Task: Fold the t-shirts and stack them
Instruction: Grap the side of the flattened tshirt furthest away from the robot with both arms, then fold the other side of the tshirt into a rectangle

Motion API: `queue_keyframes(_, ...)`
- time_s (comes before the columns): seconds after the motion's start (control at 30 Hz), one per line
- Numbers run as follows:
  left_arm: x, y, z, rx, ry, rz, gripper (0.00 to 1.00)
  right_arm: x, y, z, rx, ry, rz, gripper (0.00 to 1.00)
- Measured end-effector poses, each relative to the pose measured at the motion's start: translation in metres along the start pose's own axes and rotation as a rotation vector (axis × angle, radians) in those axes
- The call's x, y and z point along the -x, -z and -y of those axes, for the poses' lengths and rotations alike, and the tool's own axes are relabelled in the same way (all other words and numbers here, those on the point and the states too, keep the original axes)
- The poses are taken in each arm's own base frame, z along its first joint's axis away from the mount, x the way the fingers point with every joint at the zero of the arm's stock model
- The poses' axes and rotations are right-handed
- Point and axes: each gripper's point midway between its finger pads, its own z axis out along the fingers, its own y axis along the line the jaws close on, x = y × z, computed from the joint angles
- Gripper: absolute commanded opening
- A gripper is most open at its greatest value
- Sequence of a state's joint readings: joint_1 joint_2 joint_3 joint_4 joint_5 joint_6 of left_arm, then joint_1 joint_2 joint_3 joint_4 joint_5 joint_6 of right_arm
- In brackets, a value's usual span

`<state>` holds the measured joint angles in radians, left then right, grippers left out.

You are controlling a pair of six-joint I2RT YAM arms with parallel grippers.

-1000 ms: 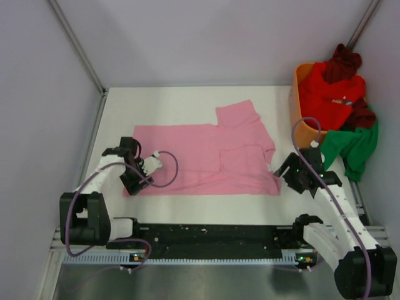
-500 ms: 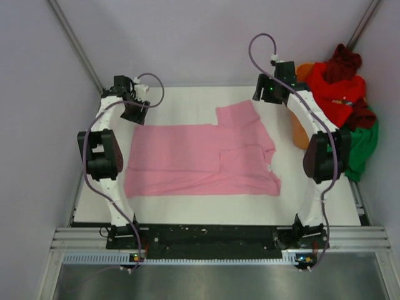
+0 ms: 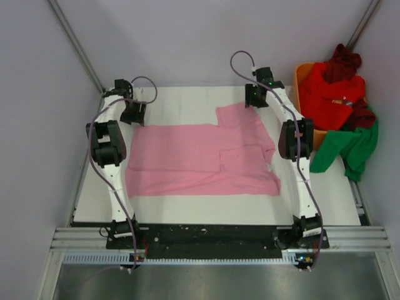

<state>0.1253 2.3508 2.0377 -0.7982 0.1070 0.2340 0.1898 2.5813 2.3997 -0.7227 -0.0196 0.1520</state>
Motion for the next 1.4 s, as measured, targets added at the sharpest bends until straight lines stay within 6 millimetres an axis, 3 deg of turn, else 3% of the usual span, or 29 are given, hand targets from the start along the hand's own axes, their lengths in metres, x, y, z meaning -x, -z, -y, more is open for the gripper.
queue_keyframes(0.07, -0.003, -0.008, 0.001, -0.009, 0.002, -0.012, 0.66, -0.001, 0.001, -0.006, 0.007, 0.007, -0.003, 0.52)
queue_keyframes(0.2, -0.003, -0.008, 0.001, -0.018, 0.004, -0.017, 0.6, -0.017, -0.003, -0.024, 0.033, 0.022, -0.051, 0.25)
queue_keyframes(0.4, -0.012, -0.006, 0.007, -0.056, -0.012, -0.05, 0.48, -0.024, -0.002, -0.04, 0.081, 0.002, -0.076, 0.0)
queue_keyframes(0.47, -0.017, -0.004, 0.01, -0.071, -0.018, -0.066, 0.38, -0.025, -0.002, -0.039, 0.081, 0.001, -0.078, 0.0)
queue_keyframes(0.5, -0.018, -0.004, 0.01, -0.077, -0.021, -0.07, 0.26, -0.025, -0.001, -0.039, 0.082, 0.001, -0.078, 0.0)
queue_keyframes(0.53, -0.019, -0.003, 0.01, -0.082, -0.022, -0.075, 0.04, -0.026, 0.0, -0.04, 0.083, 0.001, -0.081, 0.0)
queue_keyframes(0.57, -0.021, -0.003, 0.01, -0.088, -0.023, -0.077, 0.0, -0.027, 0.001, -0.04, 0.088, 0.002, -0.085, 0.0)
queue_keyframes(0.73, -0.026, 0.001, 0.016, -0.15, -0.012, -0.076, 0.0, -0.033, 0.015, -0.044, 0.114, 0.003, -0.108, 0.0)
queue_keyframes(0.9, -0.043, 0.022, 0.032, -0.222, -0.036, -0.064, 0.0, -0.04, 0.056, -0.047, 0.138, 0.015, -0.119, 0.0)
queue_keyframes(1.13, -0.039, 0.088, 0.041, -0.212, -0.182, 0.071, 0.0, -0.063, 0.158, -0.047, 0.187, 0.029, -0.067, 0.0)
queue_keyframes(1.2, -0.044, 0.105, 0.041, -0.194, -0.228, 0.1, 0.0, -0.076, 0.186, -0.045, 0.196, 0.031, -0.047, 0.0)
queue_keyframes(1.3, -0.062, 0.12, 0.043, -0.175, -0.283, 0.1, 0.0, -0.101, 0.214, -0.039, 0.194, 0.028, -0.036, 0.0)
queue_keyframes(1.4, -0.085, 0.128, 0.043, -0.161, -0.334, 0.073, 0.0, -0.146, 0.233, -0.03, 0.176, 0.004, -0.072, 0.0)
